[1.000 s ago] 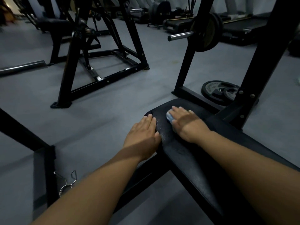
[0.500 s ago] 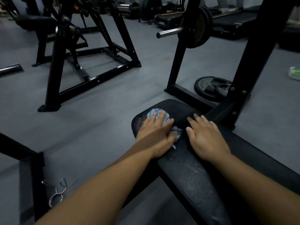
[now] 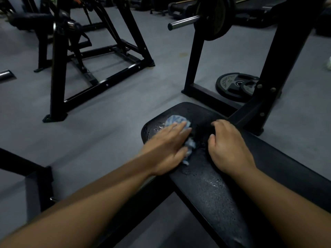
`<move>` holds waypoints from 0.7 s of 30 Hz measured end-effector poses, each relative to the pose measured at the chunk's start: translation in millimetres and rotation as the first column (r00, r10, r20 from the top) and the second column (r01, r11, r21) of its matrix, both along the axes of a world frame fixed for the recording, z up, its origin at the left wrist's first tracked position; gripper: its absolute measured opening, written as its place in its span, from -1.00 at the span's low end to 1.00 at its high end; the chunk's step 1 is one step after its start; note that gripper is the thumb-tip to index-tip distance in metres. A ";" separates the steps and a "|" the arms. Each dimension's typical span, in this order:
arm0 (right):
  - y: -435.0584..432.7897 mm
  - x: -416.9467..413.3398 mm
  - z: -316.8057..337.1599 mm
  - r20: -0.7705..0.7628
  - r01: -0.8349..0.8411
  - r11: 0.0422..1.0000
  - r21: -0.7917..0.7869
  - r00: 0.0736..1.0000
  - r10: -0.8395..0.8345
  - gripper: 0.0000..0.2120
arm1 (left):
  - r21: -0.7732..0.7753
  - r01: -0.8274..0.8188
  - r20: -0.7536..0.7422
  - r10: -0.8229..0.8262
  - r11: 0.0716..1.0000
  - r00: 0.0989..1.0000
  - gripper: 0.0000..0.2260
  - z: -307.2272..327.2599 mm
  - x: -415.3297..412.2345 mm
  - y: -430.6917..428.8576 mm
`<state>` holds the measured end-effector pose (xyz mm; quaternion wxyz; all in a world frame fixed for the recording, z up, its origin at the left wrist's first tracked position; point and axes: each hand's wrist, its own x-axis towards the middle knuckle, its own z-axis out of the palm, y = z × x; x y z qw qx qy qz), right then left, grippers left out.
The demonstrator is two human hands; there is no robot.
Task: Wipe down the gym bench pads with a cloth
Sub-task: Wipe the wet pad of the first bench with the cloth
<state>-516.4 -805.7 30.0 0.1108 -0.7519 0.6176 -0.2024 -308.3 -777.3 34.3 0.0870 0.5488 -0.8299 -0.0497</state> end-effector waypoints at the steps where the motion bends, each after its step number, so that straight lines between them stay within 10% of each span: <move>1: 0.9 0.4 -0.1 -0.010 -0.008 1.000 0.009 1.000 0.008 -0.63 | 0.003 -0.035 0.025 0.035 0.999 0.999 -0.45 -0.9 14.2 -3.6; 6: 0.2 0.7 -0.8 -0.011 0.000 1.000 0.009 1.000 0.001 -0.60 | 0.067 -0.347 0.069 0.343 0.935 0.937 -0.39 7.1 -7.2 -64.5; 11: 0.1 1.6 0.4 0.032 0.007 1.000 0.004 0.999 -0.007 -0.61 | 0.001 0.065 0.043 -0.065 0.998 0.997 -0.40 0.3 -10.3 16.9; 17: 2.5 1.8 3.5 0.067 0.028 1.000 0.006 0.997 -0.028 -0.59 | 0.035 -0.285 0.098 0.281 0.958 0.955 -0.41 1.5 -26.5 -74.6; 21: 1.4 1.3 3.4 0.104 0.035 0.999 0.019 0.994 -0.037 -0.57 | 0.009 0.034 0.083 -0.035 0.999 0.996 -0.39 -1.3 -42.8 -32.4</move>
